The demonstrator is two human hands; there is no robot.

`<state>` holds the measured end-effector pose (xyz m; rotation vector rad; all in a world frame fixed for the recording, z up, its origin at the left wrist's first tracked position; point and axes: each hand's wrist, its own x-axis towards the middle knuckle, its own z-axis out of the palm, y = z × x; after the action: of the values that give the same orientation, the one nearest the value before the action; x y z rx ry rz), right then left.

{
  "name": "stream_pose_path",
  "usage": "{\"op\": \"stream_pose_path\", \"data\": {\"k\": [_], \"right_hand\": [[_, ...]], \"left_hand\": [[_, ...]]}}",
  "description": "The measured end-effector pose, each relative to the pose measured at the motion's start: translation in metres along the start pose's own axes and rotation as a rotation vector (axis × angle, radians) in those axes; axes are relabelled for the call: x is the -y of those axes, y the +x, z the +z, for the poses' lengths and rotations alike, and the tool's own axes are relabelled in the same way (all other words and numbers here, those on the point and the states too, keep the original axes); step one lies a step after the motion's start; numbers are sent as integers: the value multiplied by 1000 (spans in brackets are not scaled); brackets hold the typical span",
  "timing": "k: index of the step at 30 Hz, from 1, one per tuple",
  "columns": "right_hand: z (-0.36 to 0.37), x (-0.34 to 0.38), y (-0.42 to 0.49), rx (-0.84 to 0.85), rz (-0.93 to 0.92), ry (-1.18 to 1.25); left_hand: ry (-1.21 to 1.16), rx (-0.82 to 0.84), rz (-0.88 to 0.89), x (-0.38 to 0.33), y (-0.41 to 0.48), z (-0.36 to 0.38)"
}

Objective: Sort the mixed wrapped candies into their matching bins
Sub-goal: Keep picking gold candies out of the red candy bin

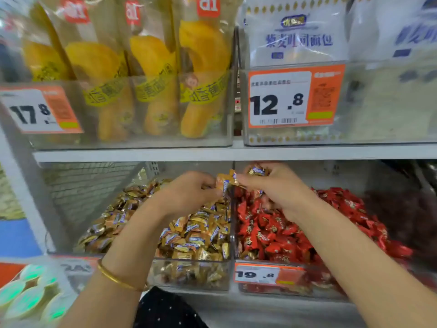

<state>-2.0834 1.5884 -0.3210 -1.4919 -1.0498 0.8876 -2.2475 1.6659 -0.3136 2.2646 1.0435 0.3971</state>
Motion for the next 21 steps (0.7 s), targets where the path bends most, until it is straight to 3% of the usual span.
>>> {"op": "stream_pose_path", "data": {"k": [3,7,11,12,14,17,21], "right_hand": [[53,26,12,88,-57,-251],[86,41,28,335,69,-295],[64,27,25,246,38,-250],[58,21,26,201,2,-192],[47,9,22,84,-43,-39],[34,-5,19,-85,-68,12],[8,-24,21,-149,-62,-36]], "left_hand": [[138,-214,-65,33,6,-25],[143,-163,-139,62,7,-31],[154,-371,7,70,-4,-9],[235,-359,53,67,-5,1],[426,-179,91,60,-2,23],[677,84,36,62,11,47],[799,86,-94,81,25,48]]}}
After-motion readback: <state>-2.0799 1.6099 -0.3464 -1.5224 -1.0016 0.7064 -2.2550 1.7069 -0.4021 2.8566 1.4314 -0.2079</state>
